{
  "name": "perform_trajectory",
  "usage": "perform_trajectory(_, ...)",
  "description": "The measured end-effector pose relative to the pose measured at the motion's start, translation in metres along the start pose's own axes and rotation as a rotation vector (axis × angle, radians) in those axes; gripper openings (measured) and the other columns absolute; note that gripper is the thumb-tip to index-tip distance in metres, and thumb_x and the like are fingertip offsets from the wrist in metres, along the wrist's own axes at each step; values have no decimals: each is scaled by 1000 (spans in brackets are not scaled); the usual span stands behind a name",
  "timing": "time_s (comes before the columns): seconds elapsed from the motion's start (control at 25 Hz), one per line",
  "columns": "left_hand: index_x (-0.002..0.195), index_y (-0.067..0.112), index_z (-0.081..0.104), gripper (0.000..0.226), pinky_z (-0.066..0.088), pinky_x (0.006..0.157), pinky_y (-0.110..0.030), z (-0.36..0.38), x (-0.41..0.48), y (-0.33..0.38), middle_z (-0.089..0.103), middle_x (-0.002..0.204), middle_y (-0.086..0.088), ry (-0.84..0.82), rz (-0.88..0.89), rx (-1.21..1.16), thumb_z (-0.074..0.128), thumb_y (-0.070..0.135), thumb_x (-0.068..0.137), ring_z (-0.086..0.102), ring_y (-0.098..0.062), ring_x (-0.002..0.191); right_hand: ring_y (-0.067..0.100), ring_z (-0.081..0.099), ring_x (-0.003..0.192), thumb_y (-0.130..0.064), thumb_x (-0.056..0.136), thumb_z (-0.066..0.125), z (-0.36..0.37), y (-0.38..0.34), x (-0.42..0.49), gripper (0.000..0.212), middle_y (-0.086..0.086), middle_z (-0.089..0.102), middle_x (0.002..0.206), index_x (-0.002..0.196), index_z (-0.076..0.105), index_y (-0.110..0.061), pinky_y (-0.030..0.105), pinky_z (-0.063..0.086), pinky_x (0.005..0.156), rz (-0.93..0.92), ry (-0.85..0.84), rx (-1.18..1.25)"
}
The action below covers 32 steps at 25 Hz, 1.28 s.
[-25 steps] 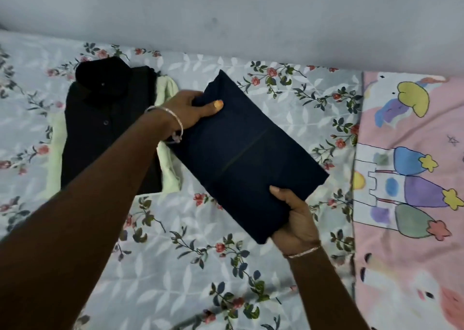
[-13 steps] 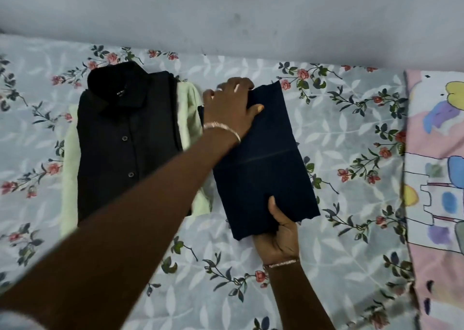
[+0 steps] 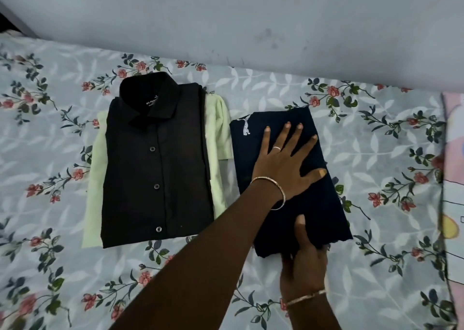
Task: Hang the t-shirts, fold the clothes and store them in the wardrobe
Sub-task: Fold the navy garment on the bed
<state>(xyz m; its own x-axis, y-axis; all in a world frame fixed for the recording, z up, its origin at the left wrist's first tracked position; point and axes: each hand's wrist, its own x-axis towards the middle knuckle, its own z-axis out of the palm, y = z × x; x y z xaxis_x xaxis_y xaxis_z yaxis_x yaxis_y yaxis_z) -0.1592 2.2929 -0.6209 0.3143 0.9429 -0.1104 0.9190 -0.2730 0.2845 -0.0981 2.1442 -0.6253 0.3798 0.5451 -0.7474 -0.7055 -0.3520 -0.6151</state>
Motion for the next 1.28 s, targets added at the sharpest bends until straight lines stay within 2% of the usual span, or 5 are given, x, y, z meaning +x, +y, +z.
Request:
perform_trajectory(0.12, 139, 24, 55, 45, 4, 125, -46, -31, -15, -12, 49, 149, -1, 108, -23, -823, 53, 44, 99, 34, -13, 145, 30, 60, 88, -10, 78, 82, 1, 11, -36, 52, 7, 58, 94, 109, 42, -22, 52, 53, 92, -114, 413, -353)
perform_trajectory(0.28, 103, 14, 71, 16, 53, 87, -40, -57, -72, -70, 73, 100, 5, 637, -115, -720, 59, 16, 94, 68, -11, 95, 36, 64, 77, -1, 82, 74, 42, 9, -67, 26, 9, 68, 79, 82, 64, -26, 43, 54, 71, -295, -59, -532)
perform_trajectory(0.6, 153, 32, 27, 62, 11, 118, -55, -36, -146, -232, 19, 164, -3, 452, -864, -143, 39, 59, 98, 18, -28, 151, 20, 64, 99, -38, 89, 71, 216, 6, 11, 32, 1, 66, 100, 102, 65, -9, 31, 48, 93, -123, -491, -971)
perform_trajectory(0.84, 157, 38, 7, 75, -2, 123, -49, 8, -159, -247, 4, 167, 1, 410, -878, -248, 13, 71, 90, 1, -20, 154, 29, 68, 106, -46, 37, 96, 257, 32, 49, 111, 8, 68, 123, 134, 59, -8, 46, 53, 97, 138, -564, -754)
perform_trajectory(1.28, 157, 36, 9, 71, -4, 124, -46, 19, -159, -252, 4, 167, 2, 481, -861, -248, 14, 67, 93, -3, -15, 154, 35, 64, 100, -5, 69, 68, 318, 13, 36, 52, 20, 64, 116, 121, 65, 1, 52, 54, 94, 222, -841, -628)
